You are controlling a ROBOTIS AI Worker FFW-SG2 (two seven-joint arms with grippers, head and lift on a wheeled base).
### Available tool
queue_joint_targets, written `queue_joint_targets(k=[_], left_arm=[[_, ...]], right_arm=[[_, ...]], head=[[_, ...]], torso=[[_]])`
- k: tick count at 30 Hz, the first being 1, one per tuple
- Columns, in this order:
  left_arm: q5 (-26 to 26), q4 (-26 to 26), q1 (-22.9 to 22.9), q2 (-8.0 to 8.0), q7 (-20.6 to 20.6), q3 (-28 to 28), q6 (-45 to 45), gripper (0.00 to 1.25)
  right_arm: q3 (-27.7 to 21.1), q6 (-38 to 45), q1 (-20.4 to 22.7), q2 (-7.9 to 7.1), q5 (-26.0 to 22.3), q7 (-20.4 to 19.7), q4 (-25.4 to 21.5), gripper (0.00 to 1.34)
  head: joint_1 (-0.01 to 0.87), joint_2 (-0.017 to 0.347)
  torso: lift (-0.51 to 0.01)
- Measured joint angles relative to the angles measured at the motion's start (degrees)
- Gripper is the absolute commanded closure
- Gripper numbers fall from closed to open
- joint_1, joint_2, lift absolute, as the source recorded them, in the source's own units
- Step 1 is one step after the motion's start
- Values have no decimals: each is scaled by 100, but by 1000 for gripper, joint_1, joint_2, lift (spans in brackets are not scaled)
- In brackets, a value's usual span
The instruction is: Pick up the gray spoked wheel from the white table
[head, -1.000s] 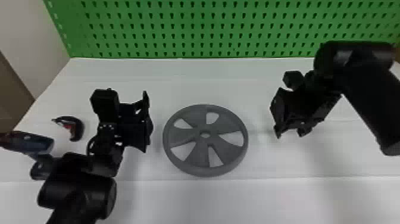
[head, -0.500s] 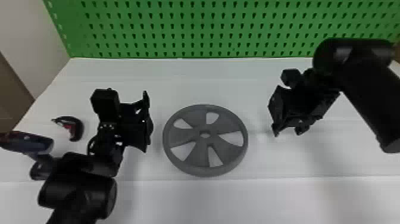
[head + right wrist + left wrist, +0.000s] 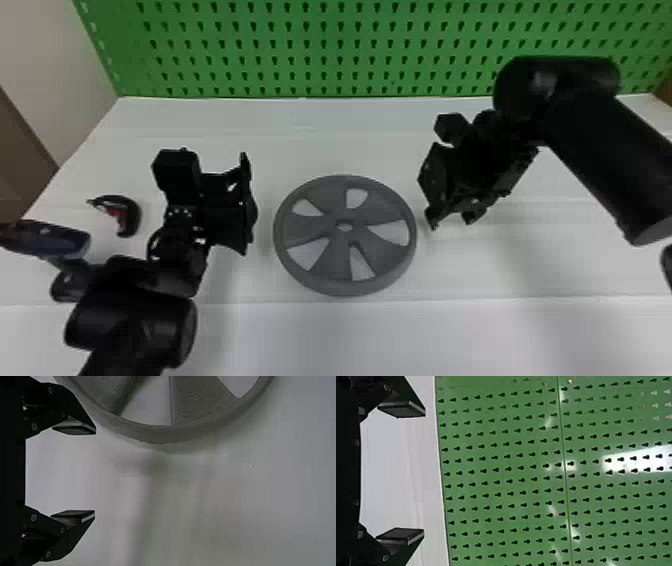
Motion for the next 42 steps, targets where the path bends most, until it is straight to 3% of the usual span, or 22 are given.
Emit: queue_joint_targets(k=[19,32,42], left_arm=[[17,0,-17,0,18,-9,-1,213],[25,0,-15,0,36,-19,1,213],[15,4,-7,0,44,-59,63,213]], right_arm=[[987,0,-181,14,-826,0,-380,512],[965,0,-185,27,-752,0,-357,512],[624,0,-240,235,-435,0,-51,512]], head=[[770,44],[770,44],[770,44]], torso=[[-98],[-98],[-98]])
